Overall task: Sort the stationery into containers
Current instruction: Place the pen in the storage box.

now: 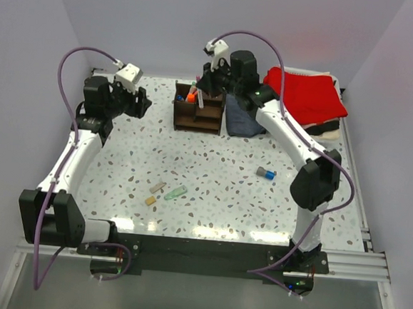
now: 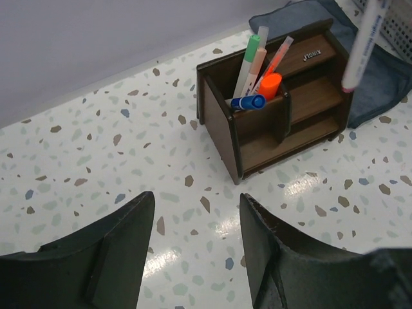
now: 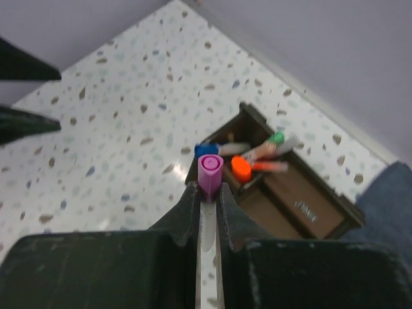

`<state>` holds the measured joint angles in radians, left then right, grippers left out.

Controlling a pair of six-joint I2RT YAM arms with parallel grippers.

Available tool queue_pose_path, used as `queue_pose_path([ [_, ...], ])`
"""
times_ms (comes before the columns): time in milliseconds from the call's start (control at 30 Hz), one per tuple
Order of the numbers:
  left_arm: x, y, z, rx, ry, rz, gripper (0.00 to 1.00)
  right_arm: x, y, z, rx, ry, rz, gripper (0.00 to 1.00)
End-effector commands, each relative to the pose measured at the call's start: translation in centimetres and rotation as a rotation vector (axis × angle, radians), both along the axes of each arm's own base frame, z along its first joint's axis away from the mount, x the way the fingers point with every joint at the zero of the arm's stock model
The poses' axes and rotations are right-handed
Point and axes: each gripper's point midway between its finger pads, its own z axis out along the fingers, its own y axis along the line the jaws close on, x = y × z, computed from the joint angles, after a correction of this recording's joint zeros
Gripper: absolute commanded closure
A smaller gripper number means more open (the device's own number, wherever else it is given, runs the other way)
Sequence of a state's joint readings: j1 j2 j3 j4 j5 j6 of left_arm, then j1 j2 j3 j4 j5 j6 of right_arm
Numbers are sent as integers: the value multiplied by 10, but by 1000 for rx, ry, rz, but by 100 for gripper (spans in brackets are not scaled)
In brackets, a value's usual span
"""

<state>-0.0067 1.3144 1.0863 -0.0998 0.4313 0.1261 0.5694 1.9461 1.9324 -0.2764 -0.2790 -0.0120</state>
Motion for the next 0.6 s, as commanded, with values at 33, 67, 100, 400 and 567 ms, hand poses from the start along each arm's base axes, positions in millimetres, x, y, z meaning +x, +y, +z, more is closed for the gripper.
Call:
queue_pose_path([
  [33, 9, 8, 2, -16, 51, 57, 40, 58, 38, 69, 272, -340, -24, 100],
  [67, 7, 8, -2, -6, 66, 52, 40, 62, 40, 72, 285, -359, -25, 100],
  [100, 8, 9, -5, 3, 75, 52, 40, 65, 42, 75, 298, -382, -25, 100],
  [400, 15, 15, -31, 56, 145, 51, 40, 91, 60, 53, 349, -469, -27, 100],
  [567, 24, 16, -29, 81, 136, 44, 40, 89, 74, 35, 309, -525, 14, 100],
])
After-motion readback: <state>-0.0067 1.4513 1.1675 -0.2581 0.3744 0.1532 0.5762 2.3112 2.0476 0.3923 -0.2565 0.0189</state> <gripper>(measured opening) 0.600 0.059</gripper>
